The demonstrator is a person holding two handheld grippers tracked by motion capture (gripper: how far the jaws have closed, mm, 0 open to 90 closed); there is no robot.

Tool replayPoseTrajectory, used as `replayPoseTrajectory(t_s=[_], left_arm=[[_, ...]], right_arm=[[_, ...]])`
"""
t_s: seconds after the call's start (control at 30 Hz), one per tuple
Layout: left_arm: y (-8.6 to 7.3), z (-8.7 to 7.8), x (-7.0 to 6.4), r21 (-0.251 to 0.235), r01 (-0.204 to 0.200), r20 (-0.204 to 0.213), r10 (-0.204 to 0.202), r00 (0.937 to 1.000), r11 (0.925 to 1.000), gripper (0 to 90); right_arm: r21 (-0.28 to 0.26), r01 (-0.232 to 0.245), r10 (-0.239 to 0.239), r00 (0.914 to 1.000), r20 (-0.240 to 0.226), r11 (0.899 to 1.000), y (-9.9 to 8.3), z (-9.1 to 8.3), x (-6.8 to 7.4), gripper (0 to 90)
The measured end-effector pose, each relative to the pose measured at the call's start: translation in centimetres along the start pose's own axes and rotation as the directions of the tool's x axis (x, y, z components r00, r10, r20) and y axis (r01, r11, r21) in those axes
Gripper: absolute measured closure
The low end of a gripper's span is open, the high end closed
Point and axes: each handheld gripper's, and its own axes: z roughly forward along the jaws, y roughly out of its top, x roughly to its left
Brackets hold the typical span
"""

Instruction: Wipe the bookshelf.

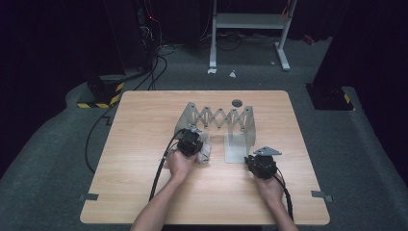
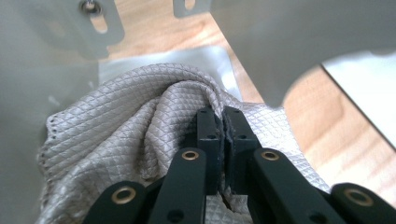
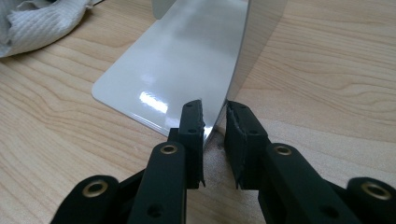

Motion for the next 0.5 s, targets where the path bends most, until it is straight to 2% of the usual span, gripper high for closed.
replayPoseTrajectory(t_s=[0.13, 0.5], left_arm=[[0.1, 0.0, 0.0, -0.006, 0.007, -0.010, -0.007, 0.9999, 1.0000, 86.3], [2.4, 2.0, 0.7, -0.015, 0.055, -0.018, -0.055, 0.9983, 0.9984, 86.3]], right_arm=[[0.000, 0.002, -0.002, 1.0000, -0.001, 1.000, 0.0, 0.0, 0.0, 76.8], [0.000, 0.001, -0.001, 1.0000, -0.003, 1.000, 0.0, 0.0, 0.0, 77.0]])
